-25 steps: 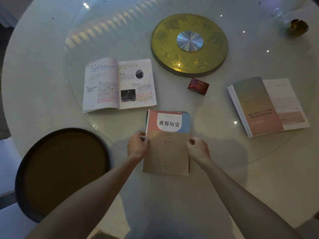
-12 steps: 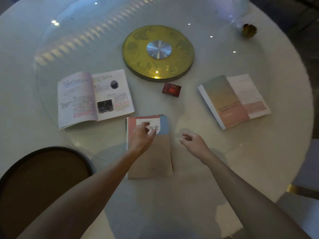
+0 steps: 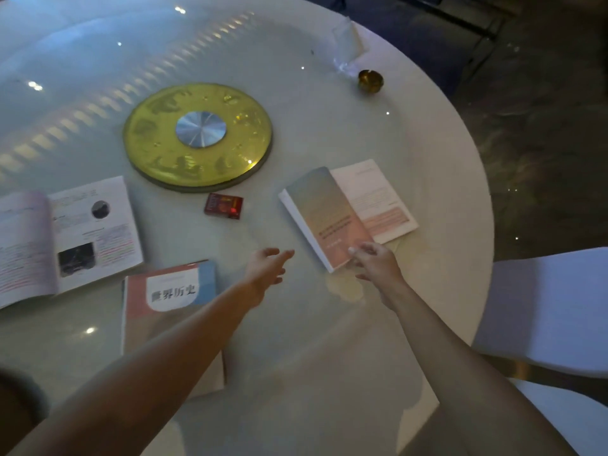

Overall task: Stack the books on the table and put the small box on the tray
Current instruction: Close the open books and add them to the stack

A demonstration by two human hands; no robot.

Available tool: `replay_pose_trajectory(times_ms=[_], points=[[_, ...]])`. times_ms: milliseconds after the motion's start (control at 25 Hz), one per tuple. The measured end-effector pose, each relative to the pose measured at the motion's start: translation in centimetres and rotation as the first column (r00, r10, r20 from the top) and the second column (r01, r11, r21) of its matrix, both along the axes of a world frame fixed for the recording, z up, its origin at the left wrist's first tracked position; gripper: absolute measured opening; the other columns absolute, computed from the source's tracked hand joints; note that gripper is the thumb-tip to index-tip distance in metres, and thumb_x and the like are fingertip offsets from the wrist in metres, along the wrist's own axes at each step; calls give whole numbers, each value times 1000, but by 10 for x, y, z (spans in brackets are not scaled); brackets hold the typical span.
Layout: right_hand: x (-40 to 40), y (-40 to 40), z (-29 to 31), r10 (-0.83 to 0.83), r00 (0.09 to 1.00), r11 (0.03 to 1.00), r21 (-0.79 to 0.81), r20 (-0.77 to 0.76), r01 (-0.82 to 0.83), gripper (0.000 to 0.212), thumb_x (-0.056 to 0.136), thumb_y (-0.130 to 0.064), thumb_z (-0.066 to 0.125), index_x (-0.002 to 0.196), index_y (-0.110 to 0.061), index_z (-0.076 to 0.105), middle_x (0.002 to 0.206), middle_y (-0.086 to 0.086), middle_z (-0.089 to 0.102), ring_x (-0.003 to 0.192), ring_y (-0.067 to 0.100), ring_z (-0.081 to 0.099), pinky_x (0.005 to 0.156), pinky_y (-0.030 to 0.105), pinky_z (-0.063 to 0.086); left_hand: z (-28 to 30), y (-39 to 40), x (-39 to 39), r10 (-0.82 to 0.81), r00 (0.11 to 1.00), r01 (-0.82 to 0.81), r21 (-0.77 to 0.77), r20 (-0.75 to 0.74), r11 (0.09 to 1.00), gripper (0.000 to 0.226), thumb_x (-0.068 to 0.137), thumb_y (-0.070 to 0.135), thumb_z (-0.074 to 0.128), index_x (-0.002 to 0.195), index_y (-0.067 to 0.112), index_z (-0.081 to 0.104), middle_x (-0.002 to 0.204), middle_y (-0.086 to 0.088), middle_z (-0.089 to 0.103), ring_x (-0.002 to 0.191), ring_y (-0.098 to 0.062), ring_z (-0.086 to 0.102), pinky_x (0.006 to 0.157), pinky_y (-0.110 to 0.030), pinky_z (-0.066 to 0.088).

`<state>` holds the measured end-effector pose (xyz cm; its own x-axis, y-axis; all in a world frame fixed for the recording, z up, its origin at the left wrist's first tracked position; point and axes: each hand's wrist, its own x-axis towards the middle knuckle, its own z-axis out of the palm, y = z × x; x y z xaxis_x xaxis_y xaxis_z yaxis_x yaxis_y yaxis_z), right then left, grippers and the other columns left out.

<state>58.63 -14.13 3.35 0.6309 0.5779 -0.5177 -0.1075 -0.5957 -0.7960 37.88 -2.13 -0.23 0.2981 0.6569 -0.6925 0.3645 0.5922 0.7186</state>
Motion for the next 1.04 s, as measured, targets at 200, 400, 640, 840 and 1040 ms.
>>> replay_pose_trajectory(times_ms=[200,400,640,840,1040], points=[[66,-9,-26,-113,990,994,-4,-90,113,32,92,-25,74,117,-6,65,114,11,68,96,22,66,89,48,59,-6,-4,66,107,994,-109,-114,-25,987,71,86,39,77,140,3,48,125,-16,57,111,-28,64,87,-39,58],[112,-11,-57,-247,960,969,-20,-135,247,28,89,-23,77,102,-15,54,90,5,51,81,19,53,78,46,55,-12,-2,105,133,985,-147,-137,-107,980,75,86,42,76,142,3,46,134,-17,56,118,-30,59,99,-44,54],[152,-1,-85,-449,856,892,-82,-255,444,20,87,-21,79,81,-13,62,66,4,51,54,18,51,52,32,47,-20,-1,133,195,968,-213,-108,-155,971,64,77,41,85,122,4,60,109,-8,67,84,-15,61,63,-28,46],[169,13,-88,-515,798,846,-34,-313,532,13,86,-15,78,82,-20,67,63,0,50,52,14,47,46,25,38,-28,-1,146,213,955,-233,-78,-209,969,62,72,39,89,120,7,67,112,-6,71,97,-20,67,75,-30,53],[176,27,-89,-538,772,833,-72,-339,549,9,86,-12,78,89,-15,70,70,2,60,57,14,54,52,29,42,-31,2,154,272,920,-301,-64,-283,951,81,64,44,93,128,6,61,131,-14,58,118,-30,60,103,-45,52]])
